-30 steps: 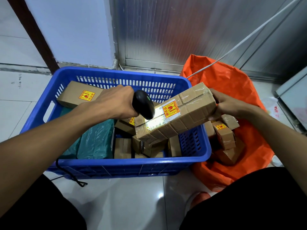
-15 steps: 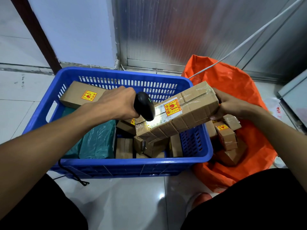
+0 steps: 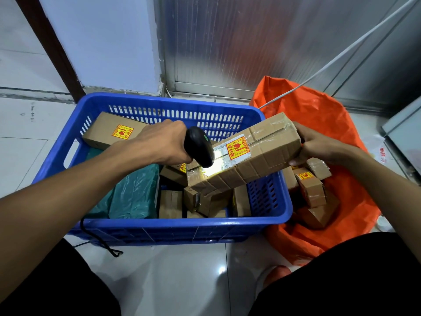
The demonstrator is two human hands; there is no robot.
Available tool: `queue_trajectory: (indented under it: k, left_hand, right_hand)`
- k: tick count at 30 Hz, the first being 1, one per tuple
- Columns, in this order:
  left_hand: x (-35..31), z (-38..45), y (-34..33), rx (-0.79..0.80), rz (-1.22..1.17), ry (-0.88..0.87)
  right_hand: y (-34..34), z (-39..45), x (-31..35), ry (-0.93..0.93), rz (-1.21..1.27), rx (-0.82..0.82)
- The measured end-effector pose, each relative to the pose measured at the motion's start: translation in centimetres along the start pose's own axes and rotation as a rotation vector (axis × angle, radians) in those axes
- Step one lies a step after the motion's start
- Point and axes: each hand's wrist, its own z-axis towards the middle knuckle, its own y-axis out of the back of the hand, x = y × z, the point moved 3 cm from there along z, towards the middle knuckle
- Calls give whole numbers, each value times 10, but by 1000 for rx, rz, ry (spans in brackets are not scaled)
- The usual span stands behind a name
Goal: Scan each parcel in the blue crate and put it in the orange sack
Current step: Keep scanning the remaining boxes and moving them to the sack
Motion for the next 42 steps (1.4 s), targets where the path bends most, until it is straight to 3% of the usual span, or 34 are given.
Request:
queue_trajectory:
  k: [26, 36, 42]
  left_hand:
    - [12, -7, 17, -116, -171, 107]
    - [34, 4, 22, -255, -715, 302]
    - [34, 3, 24, -321, -1002, 355]
  right_hand:
    - [-2, 1, 0, 18, -15, -93]
    - [-4, -3, 38, 317, -64, -407]
    - [-6, -1, 59, 508, -250, -634]
